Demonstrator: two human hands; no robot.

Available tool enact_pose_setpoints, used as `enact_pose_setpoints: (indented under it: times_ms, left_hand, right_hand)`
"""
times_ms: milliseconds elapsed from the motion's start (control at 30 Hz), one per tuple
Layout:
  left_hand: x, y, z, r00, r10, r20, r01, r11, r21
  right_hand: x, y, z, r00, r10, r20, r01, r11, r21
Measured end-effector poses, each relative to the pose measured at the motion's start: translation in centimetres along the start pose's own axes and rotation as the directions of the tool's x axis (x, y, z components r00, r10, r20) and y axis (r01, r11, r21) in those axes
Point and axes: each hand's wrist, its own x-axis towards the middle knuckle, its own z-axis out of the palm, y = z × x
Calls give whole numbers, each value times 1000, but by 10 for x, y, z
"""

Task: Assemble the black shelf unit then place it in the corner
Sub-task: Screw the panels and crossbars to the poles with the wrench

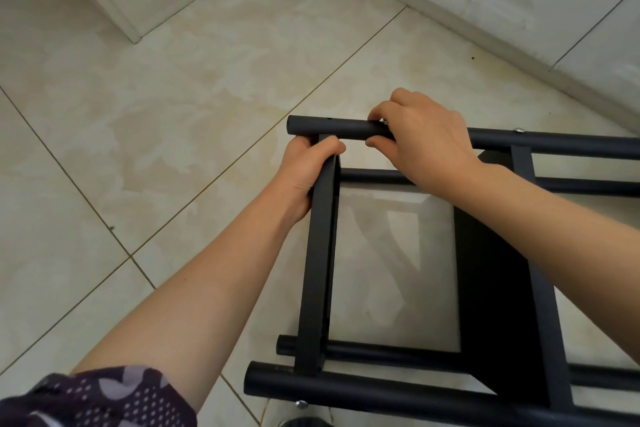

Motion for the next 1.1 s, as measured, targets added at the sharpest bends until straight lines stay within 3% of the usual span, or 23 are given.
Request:
enact_pose_setpoints:
  times_ms: [467, 733, 933, 1100]
  left_hand:
    - [0, -2, 1, 999, 6, 39, -3, 996, -89]
    - [-27, -11, -21, 997, 18, 78, -27, 992, 121]
    - [-90, -19, -47, 978, 2, 210, -90, 906, 413]
    - [-140, -30, -60, 962, 54, 269, -185, 851, 492]
  right_hand:
    - [-1, -2, 0, 1000, 17, -8, -17, 1000, 21]
    - [-31, -3, -3, 997, 45, -58, -26, 956, 294]
    - [-87, -10, -2, 992, -11, 122, -39, 917, 398]
    - [-131, -37, -5, 923, -91, 375, -98, 885, 456]
